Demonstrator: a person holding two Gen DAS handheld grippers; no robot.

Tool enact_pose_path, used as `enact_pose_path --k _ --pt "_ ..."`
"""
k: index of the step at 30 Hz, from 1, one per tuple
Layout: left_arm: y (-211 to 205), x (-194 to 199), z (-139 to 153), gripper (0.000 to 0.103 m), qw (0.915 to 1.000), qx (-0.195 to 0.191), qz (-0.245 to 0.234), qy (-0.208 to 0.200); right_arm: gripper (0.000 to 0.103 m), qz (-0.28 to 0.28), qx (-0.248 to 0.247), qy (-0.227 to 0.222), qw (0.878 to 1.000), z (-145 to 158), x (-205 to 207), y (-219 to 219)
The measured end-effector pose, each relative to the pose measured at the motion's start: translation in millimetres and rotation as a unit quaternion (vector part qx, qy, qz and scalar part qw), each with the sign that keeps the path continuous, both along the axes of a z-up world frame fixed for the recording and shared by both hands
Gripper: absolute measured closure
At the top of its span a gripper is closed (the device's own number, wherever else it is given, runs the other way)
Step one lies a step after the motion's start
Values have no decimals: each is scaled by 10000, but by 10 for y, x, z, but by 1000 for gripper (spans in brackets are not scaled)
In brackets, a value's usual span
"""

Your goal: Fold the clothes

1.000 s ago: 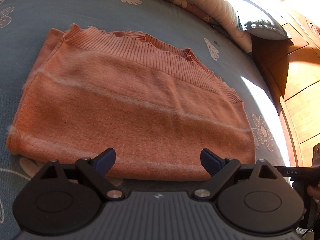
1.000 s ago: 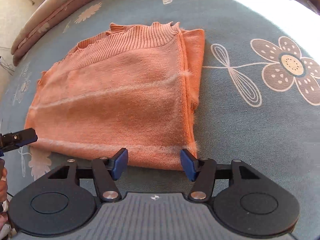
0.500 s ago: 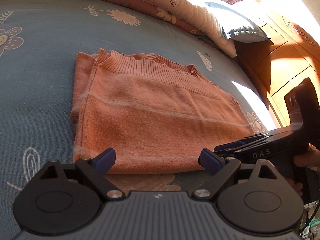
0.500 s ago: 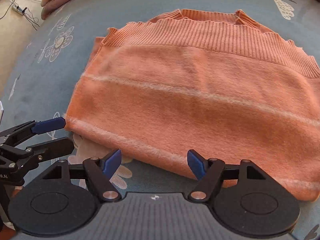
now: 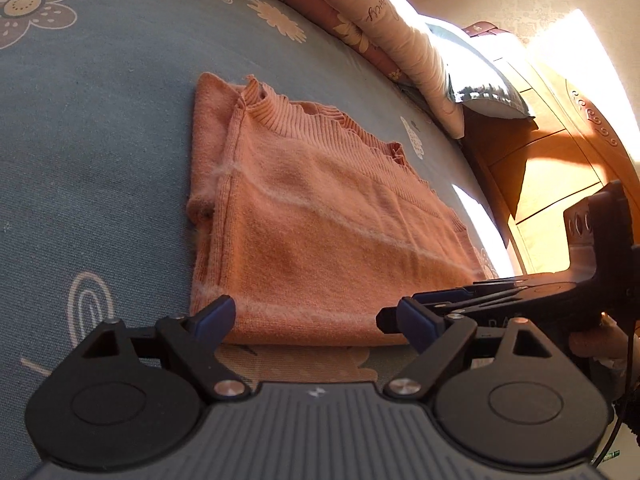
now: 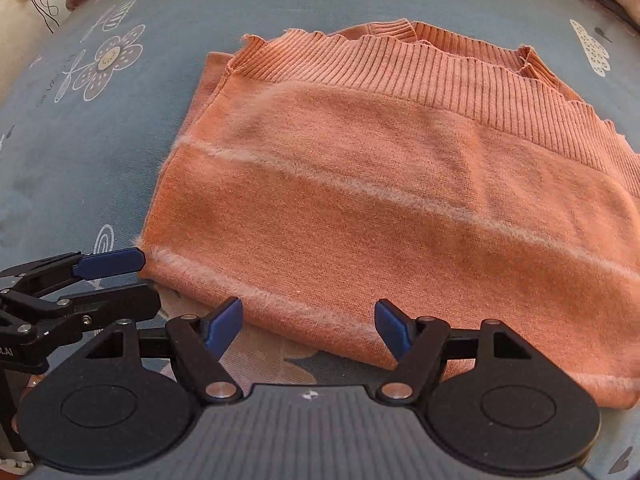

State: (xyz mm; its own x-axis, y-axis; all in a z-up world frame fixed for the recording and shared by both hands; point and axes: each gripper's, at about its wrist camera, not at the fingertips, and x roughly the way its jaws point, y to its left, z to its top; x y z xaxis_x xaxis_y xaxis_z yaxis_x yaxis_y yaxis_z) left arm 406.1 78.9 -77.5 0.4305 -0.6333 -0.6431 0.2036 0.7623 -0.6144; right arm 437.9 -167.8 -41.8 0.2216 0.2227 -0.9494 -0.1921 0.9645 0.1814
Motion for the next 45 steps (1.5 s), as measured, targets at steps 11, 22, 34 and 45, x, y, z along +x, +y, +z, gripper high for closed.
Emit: enact_pose_path --k 11,22,34,45 --pt "-642 642 16 15 9935 1082 -255 -235 26 -555 539 27 9970 -158 -268 -726" --pt "-1407 302 195 15 9677 2521 26 -16 22 -1165 513 -510 9906 -28 -544 -2153" --pt "-2303 -341 174 15 9566 2565 -1223 -640 22 -320 751 -1211 9893 -134 -744 -2329" --pt "-2347 -328 146 15 9488 2368 -1923 -818 22 -567 257 -1085 9921 -139 -784 -2312"
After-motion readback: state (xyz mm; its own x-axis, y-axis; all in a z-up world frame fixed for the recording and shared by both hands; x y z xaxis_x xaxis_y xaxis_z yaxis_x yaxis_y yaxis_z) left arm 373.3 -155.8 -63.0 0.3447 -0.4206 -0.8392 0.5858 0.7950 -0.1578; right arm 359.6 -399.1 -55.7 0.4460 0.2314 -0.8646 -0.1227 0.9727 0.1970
